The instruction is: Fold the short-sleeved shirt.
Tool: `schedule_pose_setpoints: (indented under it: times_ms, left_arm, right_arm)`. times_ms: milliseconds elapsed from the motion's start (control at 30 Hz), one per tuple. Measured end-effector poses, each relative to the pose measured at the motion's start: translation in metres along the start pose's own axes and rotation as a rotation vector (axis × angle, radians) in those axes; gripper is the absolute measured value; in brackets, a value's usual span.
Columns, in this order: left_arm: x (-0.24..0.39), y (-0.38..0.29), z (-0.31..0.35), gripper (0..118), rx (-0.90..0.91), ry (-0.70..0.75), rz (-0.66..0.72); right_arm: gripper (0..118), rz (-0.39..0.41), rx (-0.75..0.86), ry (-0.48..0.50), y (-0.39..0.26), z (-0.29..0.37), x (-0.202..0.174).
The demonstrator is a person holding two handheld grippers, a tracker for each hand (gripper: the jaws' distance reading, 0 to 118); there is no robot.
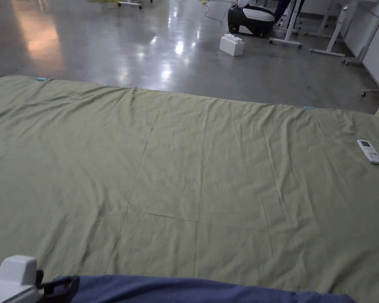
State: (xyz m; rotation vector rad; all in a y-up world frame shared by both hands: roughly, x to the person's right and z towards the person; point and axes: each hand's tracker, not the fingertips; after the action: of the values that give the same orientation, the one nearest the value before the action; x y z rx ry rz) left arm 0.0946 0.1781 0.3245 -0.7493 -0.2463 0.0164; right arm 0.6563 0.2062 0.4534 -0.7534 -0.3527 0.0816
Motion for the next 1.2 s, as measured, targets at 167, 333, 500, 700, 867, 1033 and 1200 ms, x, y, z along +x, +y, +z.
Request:
schedule_pose_setpoints:
  times_ms: [167,333,500,700,867,1033,1200]
  left_arm:
    - [0.036,0.039,0.0,71,0.2,0.004,-0.001]
    - [0.072,0.066,0.005,62,0.368,0.08,-0.047]
    - [0.099,0.082,0.017,23,0.524,0.15,-0.112]
    - [0.103,0.09,0.019,1,0.544,0.153,-0.085]
    - [0.096,0.089,0.025,0,0.552,0.164,-0.061]
    - [0.067,0.076,0.034,0,0.432,0.132,-0.038]
    - [0.023,0.047,0.041,0,0.252,0.093,0.009]
  right_arm:
    - [88,-0.027,0.253,0.017,0.037,0.013,-0.034]
    - [54,-0.059,0.485,0.045,0.066,0.025,-0.072]
    - [25,-0.063,0.665,0.024,0.084,0.03,-0.096]
    - [2,-0.101,0.694,0.041,0.097,0.021,-0.107]
    - [0,-0.119,0.726,0.034,0.097,0.024,-0.107]
    - [0,-0.111,0.735,0.047,0.096,0.026,-0.106]
    - [0,-0.087,0.721,0.06,0.094,0.022,-0.108]
